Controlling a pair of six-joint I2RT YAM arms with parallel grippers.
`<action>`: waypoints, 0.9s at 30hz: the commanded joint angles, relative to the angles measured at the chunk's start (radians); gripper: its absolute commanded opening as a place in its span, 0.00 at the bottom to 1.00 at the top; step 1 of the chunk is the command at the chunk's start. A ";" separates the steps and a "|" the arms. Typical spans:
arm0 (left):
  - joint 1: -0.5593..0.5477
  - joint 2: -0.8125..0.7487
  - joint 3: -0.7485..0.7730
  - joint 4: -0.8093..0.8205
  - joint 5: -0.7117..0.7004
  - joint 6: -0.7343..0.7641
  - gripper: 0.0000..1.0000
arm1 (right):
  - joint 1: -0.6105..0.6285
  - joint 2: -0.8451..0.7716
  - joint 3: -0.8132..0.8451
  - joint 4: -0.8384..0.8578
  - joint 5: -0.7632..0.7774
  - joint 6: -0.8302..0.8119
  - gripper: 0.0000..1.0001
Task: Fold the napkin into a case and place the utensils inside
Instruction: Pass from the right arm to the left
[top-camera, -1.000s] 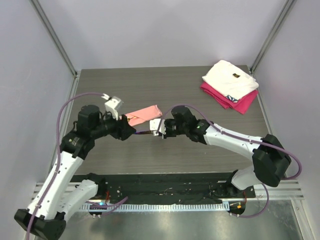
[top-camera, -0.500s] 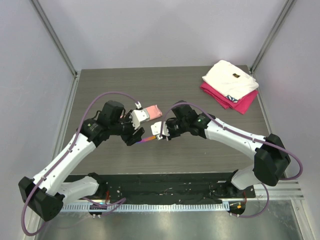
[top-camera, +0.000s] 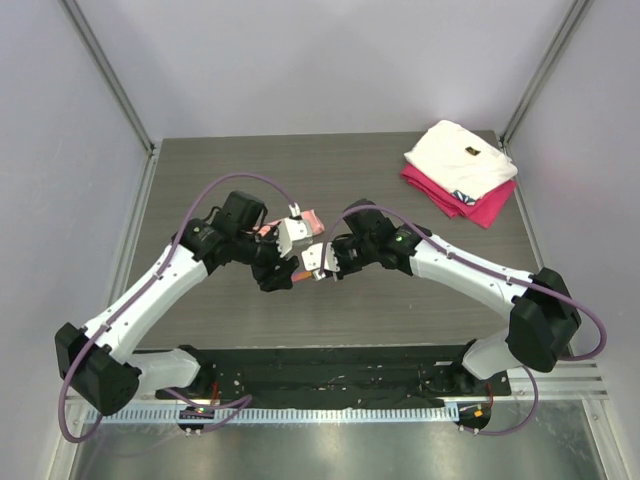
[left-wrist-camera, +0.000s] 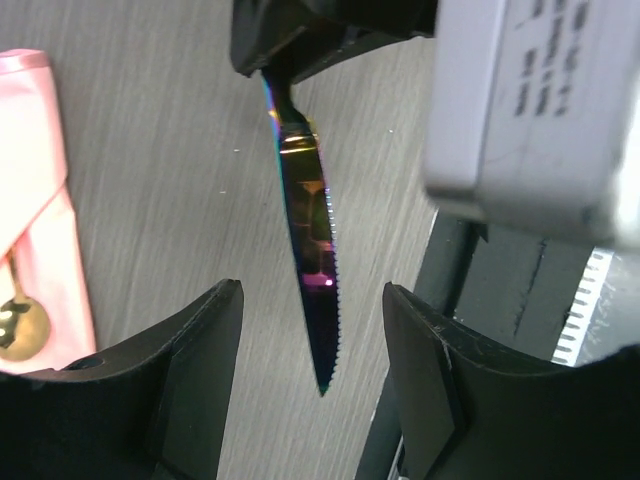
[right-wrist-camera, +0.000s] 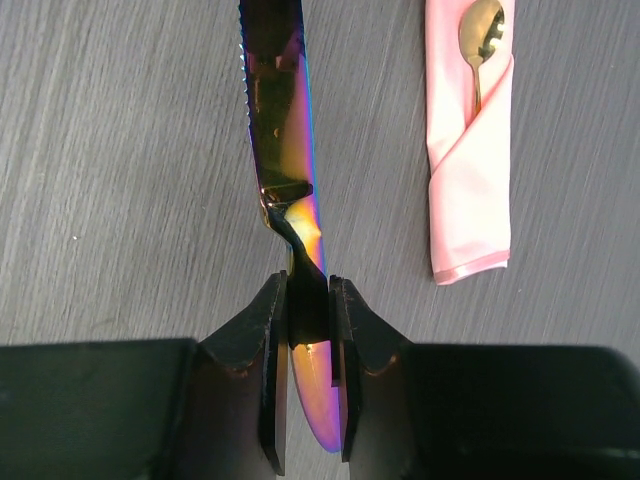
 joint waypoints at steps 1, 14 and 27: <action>-0.026 0.023 0.028 -0.019 0.033 0.009 0.62 | -0.004 -0.020 0.044 0.042 0.022 -0.014 0.01; -0.052 0.039 -0.010 0.039 -0.036 0.008 0.58 | -0.004 -0.030 0.054 0.042 -0.006 -0.004 0.01; -0.075 0.094 0.008 0.022 -0.084 0.005 0.61 | -0.002 -0.028 0.069 0.045 -0.040 0.025 0.01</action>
